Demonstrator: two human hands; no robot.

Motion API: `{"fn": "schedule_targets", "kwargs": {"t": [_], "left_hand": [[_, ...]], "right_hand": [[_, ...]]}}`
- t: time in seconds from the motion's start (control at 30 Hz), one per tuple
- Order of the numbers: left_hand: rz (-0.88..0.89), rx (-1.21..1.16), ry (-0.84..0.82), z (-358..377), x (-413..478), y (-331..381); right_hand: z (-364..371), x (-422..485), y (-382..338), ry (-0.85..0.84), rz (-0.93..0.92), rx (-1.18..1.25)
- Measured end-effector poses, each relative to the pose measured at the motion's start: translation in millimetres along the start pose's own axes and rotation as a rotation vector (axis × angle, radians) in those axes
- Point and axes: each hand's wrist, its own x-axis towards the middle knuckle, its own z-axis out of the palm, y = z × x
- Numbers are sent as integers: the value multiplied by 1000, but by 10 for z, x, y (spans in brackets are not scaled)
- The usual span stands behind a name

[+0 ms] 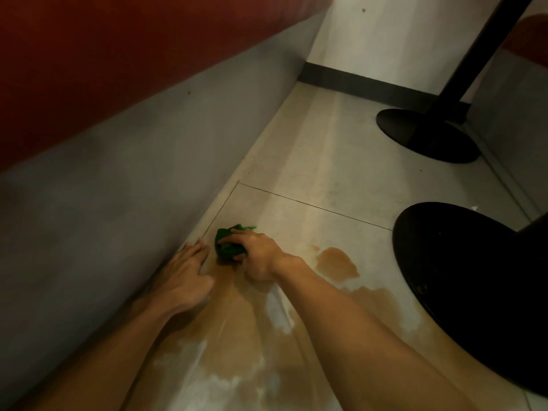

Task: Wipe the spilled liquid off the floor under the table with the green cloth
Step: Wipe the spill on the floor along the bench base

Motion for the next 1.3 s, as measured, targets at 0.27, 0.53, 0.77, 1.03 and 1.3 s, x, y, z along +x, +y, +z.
{"fn": "schedule_targets", "kwargs": {"t": [0.27, 0.53, 0.77, 1.03, 1.3], "left_hand": [[-7, -65, 56, -16, -24, 16], [2, -47, 52, -2, -26, 8], [9, -44, 64, 20, -29, 2], [10, -34, 39, 22, -47, 21], [21, -65, 13, -26, -34, -10]], "right_hand": [[-181, -365, 506, 70, -1, -8], [-394, -700, 1018, 226, 322, -71], [-98, -602, 633, 272, 321, -103], [-87, -294, 346, 137, 211, -24], [-89, -399, 252, 75, -63, -45]]}}
